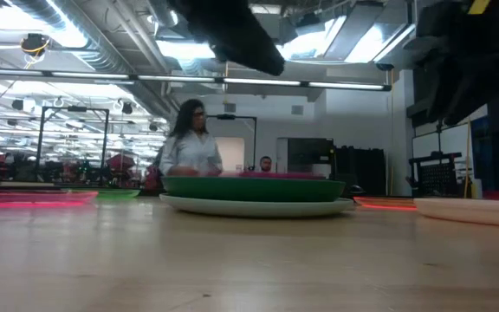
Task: Stack plastic plates
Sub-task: Stack the light orange plate on top of the pink plate
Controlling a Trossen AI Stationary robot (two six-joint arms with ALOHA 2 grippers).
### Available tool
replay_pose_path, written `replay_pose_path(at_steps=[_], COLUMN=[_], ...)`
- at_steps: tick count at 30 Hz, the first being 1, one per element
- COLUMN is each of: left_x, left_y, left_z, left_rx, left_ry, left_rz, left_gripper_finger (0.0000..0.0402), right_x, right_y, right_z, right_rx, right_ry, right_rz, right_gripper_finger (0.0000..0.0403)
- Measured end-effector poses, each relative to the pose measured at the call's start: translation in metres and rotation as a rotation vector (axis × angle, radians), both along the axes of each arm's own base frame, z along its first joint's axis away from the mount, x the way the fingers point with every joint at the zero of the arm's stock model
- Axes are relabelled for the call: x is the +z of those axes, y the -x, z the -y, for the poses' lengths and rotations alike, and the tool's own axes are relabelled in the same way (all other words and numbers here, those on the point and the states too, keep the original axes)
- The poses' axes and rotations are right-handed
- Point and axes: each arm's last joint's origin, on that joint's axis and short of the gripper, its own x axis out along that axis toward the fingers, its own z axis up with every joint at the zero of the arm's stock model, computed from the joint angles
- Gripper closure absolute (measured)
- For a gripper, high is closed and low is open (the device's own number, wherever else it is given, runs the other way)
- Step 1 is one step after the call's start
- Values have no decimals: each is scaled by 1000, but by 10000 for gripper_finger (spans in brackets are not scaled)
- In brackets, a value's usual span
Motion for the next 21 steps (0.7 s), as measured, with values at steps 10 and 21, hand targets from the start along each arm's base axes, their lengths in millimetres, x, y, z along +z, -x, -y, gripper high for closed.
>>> replay_pose_path(at_steps=[10, 21], left_x=[-4, 11], left_y=[60, 95], left_z=[-12, -8], left_rx=[29, 36], left_ry=[97, 131], left_rz=[287, 416], left_gripper_finger=[301, 301], right_x=[-6, -40], right_y=[-12, -34], right_z=[44, 93], right_rx=[14, 26], right_ry=[28, -107], right_rz=[-121, -329], right_gripper_finger=[249, 249])
